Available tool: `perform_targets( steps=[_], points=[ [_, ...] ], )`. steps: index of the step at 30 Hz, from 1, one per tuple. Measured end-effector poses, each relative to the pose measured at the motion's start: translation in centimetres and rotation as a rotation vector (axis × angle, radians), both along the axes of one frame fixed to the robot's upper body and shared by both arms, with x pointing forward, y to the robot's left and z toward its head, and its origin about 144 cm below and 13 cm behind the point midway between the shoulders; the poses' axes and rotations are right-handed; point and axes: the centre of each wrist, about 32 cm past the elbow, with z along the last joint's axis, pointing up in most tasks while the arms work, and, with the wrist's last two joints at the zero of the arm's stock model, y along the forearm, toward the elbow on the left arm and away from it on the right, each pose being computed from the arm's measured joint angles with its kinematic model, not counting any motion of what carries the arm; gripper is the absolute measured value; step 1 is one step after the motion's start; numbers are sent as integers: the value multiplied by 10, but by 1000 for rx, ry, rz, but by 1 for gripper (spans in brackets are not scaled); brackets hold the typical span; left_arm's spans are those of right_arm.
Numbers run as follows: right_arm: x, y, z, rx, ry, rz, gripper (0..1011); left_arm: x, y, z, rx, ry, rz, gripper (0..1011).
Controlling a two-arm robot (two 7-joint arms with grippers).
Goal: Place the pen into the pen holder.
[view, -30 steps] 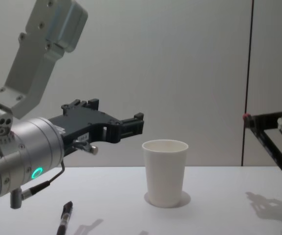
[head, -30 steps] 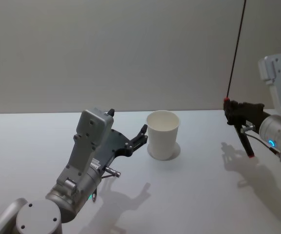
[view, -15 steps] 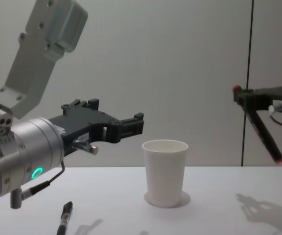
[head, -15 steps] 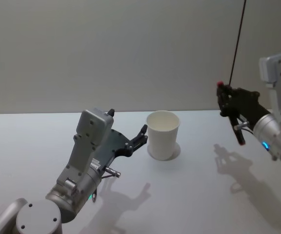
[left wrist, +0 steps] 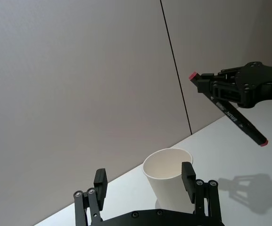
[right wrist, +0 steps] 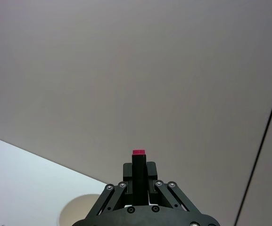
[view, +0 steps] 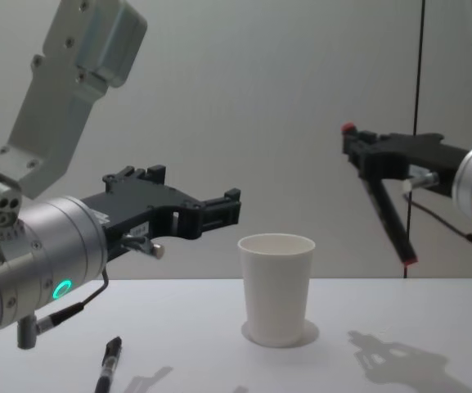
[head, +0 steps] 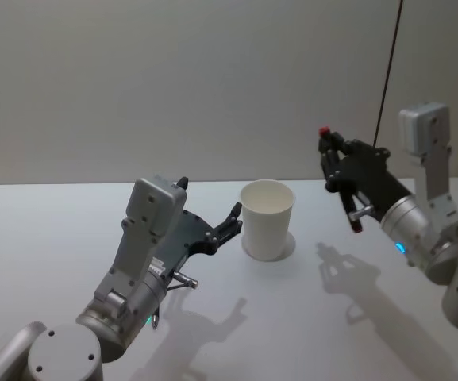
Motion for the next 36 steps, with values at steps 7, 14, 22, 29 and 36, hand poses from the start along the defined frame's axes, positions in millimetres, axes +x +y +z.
perform_targets(
  steps=[7,14,22,29,36],
  points=[
    [4,13,-12,23,-47,48,161,0,0,0,0,0,0,1004],
    [10,23,-22,30,-110,76,161,0,0,0,0,0,0,1004],
    [18,31,-34,38,-167,96,161,0,0,0,0,0,0,1004],
    [24,38,-43,54,-224,122,161,0,0,0,0,0,0,1004],
    [30,42,-48,89,-275,136,161,0,0,0,0,0,0,1004]
  ],
)
